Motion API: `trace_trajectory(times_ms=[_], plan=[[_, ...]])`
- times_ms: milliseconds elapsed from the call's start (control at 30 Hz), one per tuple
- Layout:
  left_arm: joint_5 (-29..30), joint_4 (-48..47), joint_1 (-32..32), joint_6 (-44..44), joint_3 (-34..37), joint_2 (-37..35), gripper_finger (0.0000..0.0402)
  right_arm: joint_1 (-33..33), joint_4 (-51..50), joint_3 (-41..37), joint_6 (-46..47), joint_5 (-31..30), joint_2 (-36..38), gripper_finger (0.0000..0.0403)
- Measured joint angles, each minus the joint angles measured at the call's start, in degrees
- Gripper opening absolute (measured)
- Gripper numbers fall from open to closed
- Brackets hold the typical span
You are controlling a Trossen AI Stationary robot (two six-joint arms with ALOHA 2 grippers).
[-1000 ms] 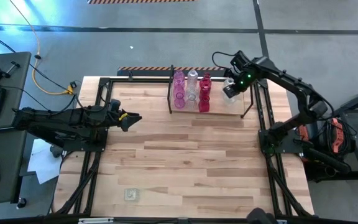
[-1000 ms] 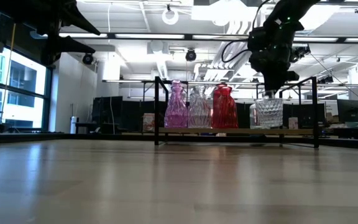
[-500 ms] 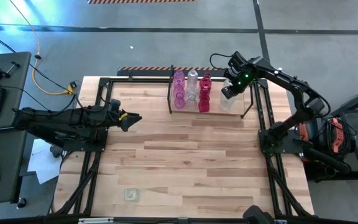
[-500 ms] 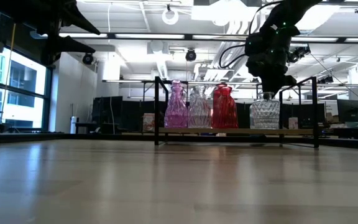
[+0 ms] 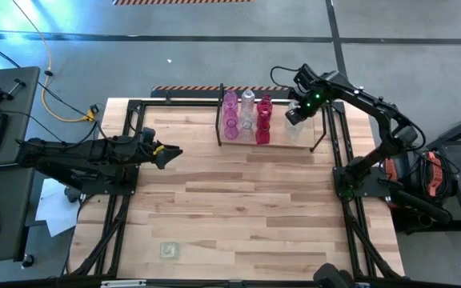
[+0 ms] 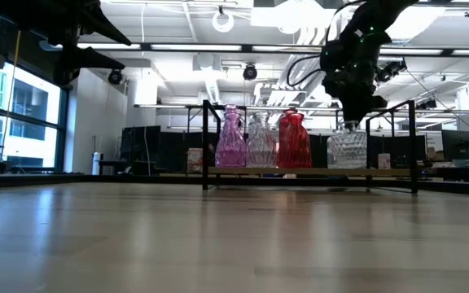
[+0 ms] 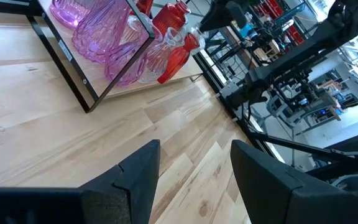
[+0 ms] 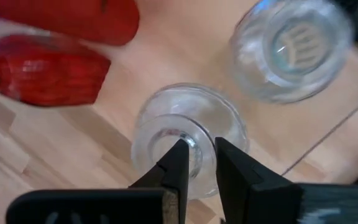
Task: Sort vases onto shelf
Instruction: Align the transparent vase with the other transparent vase on the shelf
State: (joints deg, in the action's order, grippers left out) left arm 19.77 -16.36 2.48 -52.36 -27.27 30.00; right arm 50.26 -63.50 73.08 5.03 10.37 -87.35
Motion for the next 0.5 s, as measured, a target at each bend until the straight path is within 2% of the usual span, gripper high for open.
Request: trace_trajectory(times_ms=[100, 500], plan=[[0.0, 0.0, 0.0, 0.0, 0.0, 0.0, 0.0186, 0.0, -0.3, 1.4, 0.0, -1.4, 0.0, 0.0048], [-0.1, 1.3, 0.0, 0.0, 0.0, 0.0, 0.0186, -0.4, -1.6, 1.9, 0.5, -0.9, 0.0, 0.0048]])
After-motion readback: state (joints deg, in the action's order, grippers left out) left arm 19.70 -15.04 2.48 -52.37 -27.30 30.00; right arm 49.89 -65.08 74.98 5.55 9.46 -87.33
